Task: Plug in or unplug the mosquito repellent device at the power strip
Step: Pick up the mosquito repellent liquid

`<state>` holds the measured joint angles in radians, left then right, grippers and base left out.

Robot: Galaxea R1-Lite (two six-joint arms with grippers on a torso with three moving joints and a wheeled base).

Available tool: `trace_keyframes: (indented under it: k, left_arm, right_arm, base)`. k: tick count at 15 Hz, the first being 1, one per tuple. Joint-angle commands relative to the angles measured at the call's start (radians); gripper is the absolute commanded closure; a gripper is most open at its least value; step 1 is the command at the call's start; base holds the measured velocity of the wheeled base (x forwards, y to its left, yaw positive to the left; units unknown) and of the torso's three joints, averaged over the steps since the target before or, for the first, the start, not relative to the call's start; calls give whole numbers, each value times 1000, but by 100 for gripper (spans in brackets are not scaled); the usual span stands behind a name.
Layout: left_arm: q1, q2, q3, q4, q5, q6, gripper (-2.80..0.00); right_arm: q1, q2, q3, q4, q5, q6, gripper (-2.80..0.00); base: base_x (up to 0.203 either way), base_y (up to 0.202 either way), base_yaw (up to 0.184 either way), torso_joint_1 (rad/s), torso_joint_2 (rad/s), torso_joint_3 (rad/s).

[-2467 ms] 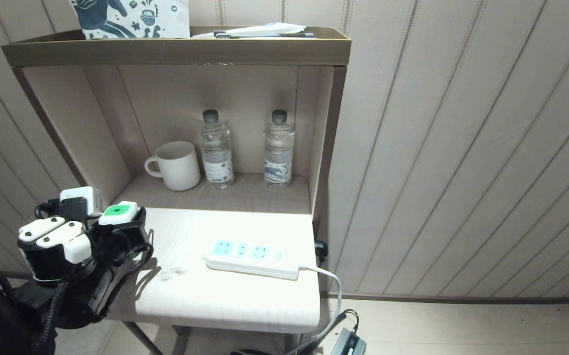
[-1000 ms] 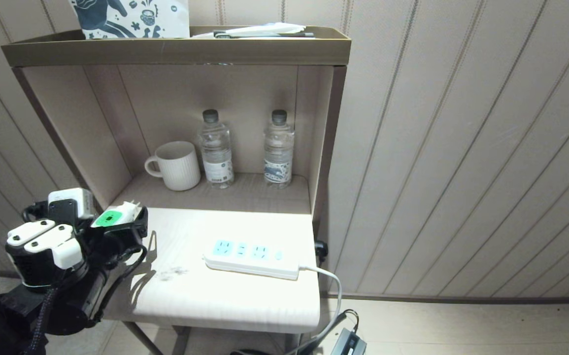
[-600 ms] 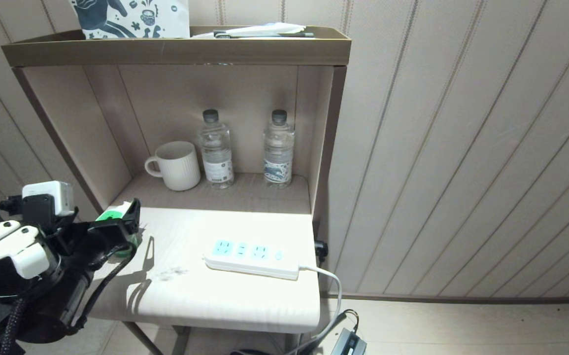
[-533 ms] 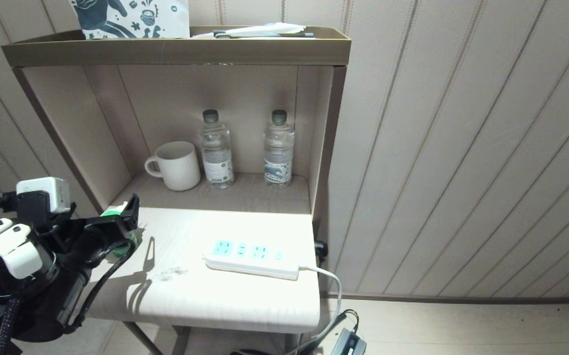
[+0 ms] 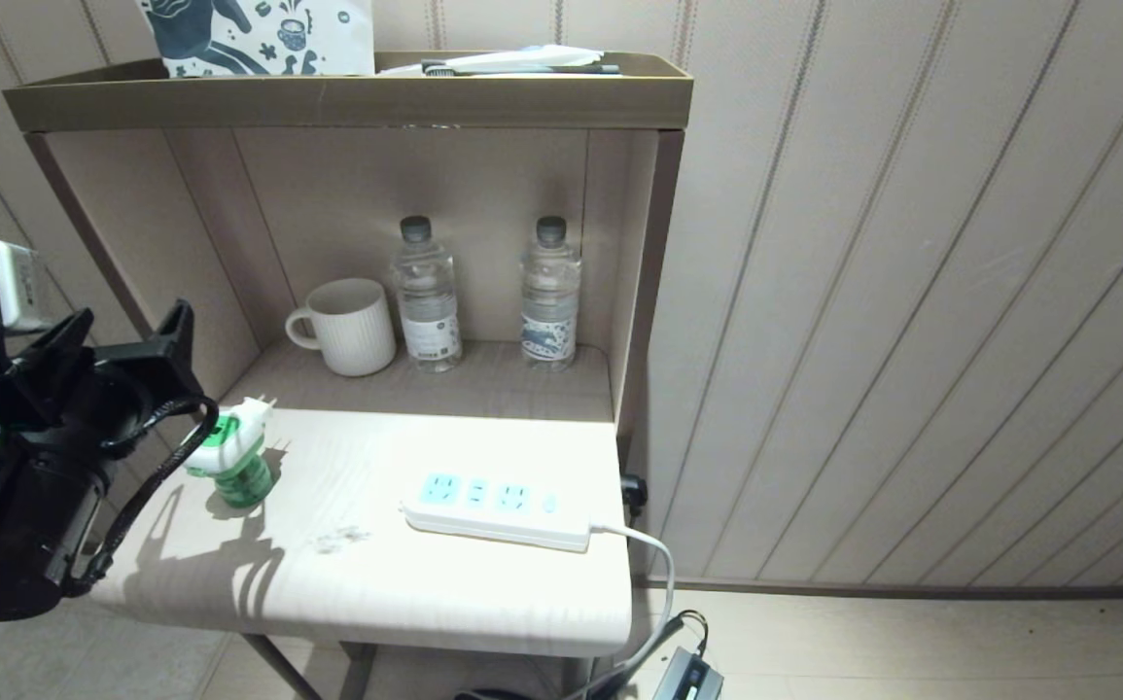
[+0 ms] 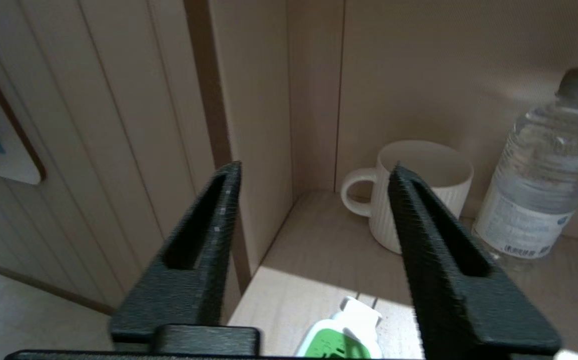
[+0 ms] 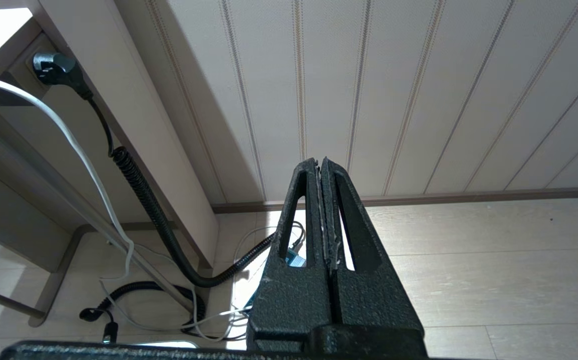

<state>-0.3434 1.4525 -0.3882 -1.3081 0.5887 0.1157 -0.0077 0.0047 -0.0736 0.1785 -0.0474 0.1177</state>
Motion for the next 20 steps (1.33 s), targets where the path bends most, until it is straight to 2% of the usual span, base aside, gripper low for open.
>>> trace_keyframes:
  k: [1, 3, 5, 7, 9, 10, 12, 13, 15, 16, 17, 18, 19, 20]
  left_arm:
    - [0, -182, -43, 119, 5, 8, 0]
    - [0, -370, -96, 336, 11, 13, 0]
    - [0, -591, -160, 646, 22, 15, 0]
    - [2, -830, -237, 1032, 31, 13, 0]
    - [10, -994, -313, 1406, 48, 4, 0]
    - [27, -1053, -337, 1513, 74, -25, 0]
    - [119, -1166, -297, 1713, 119, -127, 0]
    - [133, -1175, -235, 1739, 119, -170, 0]
    - [146, -1174, -93, 1719, 82, -215, 0]
    - [180, -1172, -59, 1710, 72, -221, 0]
    - [256, -1179, -29, 1703, 50, -224, 0]
    - [327, -1201, 1, 1696, 5, -225, 0]
    - [363, -1248, 35, 1689, -76, -224, 0]
    - [362, -1296, 76, 1676, -152, -220, 0]
  right_arm:
    - [0, 1, 0, 1, 0, 0, 0]
    - [0, 1, 0, 1, 0, 2, 0]
    - [0, 1, 0, 2, 1, -1, 0]
    - [0, 1, 0, 2, 1, 0, 0]
    - [0, 1, 0, 2, 1, 0, 0]
    - [2, 1, 0, 2, 0, 2, 0]
    - [0, 1, 0, 2, 0, 5, 0]
    - [0, 2, -1, 2, 0, 6, 0]
    - [0, 1, -2, 2, 0, 11, 0]
    - [0, 1, -2, 2, 0, 10, 0]
    - [0, 1, -2, 2, 0, 10, 0]
    - [0, 1, -2, 2, 0, 10, 0]
    - [0, 1, -2, 2, 0, 11, 0]
    - [0, 1, -2, 2, 0, 11, 0]
  base:
    - [0, 0, 0, 0, 0, 0]
    - [0, 0, 0, 0, 0, 0]
    - [0, 0, 0, 0, 0, 0]
    - [0, 0, 0, 0, 0, 0]
    - [0, 0, 0, 0, 0, 0]
    - [0, 0, 0, 0, 0, 0]
    - [0, 0, 0, 0, 0, 0]
    - [0, 0, 0, 0, 0, 0]
    - [0, 0, 0, 0, 0, 0]
    - [0, 0, 0, 0, 0, 0]
    - [0, 0, 0, 0, 0, 0]
    - [0, 0, 0, 0, 0, 0]
    - [0, 0, 0, 0, 0, 0]
    - [0, 0, 0, 0, 0, 0]
